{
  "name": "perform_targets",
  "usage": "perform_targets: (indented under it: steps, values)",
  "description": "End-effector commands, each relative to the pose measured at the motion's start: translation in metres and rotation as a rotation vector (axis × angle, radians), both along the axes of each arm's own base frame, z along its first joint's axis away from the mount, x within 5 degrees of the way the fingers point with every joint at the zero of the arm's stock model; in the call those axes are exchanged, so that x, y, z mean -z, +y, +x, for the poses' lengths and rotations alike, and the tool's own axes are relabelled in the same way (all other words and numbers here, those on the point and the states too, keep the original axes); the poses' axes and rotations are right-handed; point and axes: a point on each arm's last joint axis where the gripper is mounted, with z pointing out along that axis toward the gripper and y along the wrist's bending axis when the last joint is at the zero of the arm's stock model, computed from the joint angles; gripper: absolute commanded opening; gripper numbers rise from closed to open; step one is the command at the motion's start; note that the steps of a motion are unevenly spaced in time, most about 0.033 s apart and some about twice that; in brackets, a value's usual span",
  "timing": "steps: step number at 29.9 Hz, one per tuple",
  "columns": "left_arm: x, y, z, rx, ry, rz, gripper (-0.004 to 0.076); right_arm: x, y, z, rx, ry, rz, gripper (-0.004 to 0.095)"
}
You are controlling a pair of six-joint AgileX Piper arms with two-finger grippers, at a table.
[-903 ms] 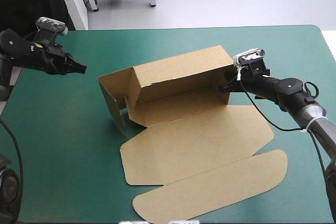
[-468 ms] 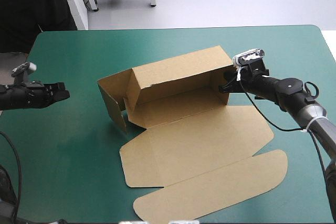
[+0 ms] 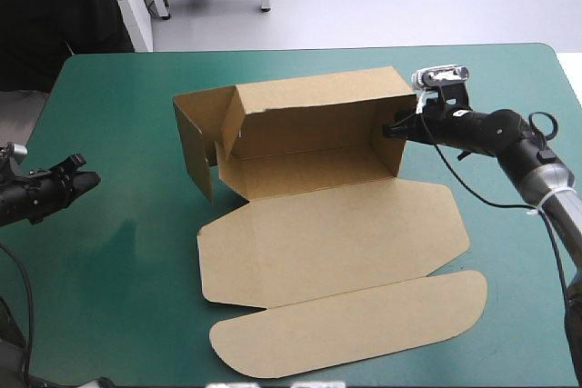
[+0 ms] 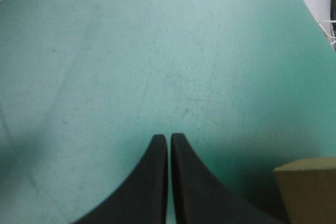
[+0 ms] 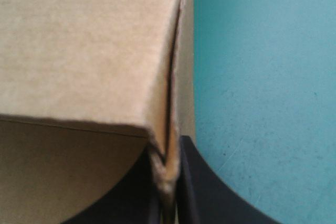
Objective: Fold the box
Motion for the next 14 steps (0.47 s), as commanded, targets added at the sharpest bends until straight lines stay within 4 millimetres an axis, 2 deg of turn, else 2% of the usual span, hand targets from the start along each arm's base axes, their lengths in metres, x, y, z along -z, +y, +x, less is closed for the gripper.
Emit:
perform_targets:
  steps: [1,6,8,14]
  values:
    - [-0.020,-0.001,0.000,-0.024,-0.081,-0.009,0.0004,-0.051,-0.006,-0.007,0.070,0.023,0.039,-0.0009]
    - [-0.020,-0.001,0.001,-0.026,-0.081,-0.007,0.0004,-0.089,-0.005,-0.018,0.018,0.099,0.000,-0.0006]
    - [-0.020,-0.001,0.001,-0.027,-0.082,-0.009,0.0004,-0.094,-0.003,-0.025,-0.024,0.155,-0.006,-0.0007]
    - [-0.020,-0.001,0.001,-0.027,-0.082,-0.009,0.0004,-0.083,-0.003,-0.044,-0.090,0.388,-0.043,-0.0006]
